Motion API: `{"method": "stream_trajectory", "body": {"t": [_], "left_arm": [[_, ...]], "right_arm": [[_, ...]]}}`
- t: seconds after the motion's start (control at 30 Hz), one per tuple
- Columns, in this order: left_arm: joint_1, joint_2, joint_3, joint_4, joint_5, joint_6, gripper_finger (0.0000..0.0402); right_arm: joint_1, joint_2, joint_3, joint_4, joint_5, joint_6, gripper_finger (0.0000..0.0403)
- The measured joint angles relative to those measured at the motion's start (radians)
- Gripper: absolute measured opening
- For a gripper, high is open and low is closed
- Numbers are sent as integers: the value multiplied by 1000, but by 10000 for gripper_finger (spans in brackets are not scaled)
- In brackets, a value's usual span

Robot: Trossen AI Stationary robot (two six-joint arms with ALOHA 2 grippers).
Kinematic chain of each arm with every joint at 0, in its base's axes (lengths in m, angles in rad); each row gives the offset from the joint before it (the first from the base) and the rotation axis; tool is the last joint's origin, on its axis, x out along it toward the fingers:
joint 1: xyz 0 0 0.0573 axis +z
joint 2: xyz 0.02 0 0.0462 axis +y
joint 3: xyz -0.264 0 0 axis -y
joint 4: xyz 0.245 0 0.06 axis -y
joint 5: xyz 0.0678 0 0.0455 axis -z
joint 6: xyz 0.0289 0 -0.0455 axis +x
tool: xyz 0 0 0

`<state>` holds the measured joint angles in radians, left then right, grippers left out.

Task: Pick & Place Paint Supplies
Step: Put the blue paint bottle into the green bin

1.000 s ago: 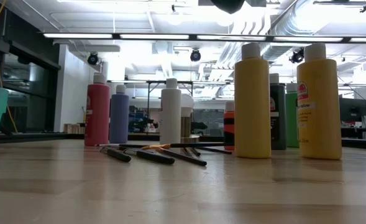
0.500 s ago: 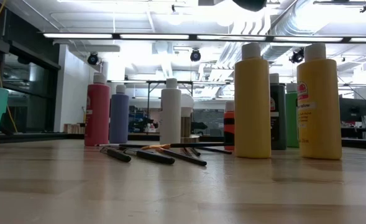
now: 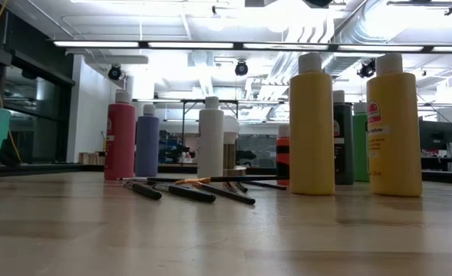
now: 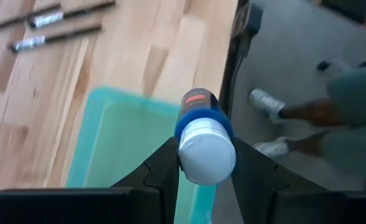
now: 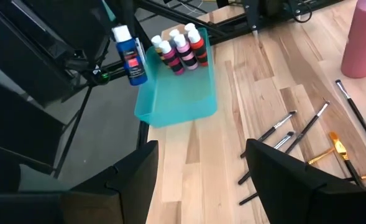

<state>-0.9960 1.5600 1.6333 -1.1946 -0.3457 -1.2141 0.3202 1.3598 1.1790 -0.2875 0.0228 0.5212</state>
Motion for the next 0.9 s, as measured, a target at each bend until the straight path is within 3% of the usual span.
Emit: {"method": "stream_trajectory", "body": {"t": [0.23, 0.57, 0.9], "left_arm": [[-114, 76, -1, -79, 55, -9, 113], [-132, 146, -1, -97, 230, 273, 113], [-150, 198, -28, -101, 236, 394, 113]], "right_arm": [[0, 3, 0, 3, 7, 0, 235], [0, 4, 0, 6, 31, 9, 235], [0, 4, 0, 7, 83, 30, 235]]}}
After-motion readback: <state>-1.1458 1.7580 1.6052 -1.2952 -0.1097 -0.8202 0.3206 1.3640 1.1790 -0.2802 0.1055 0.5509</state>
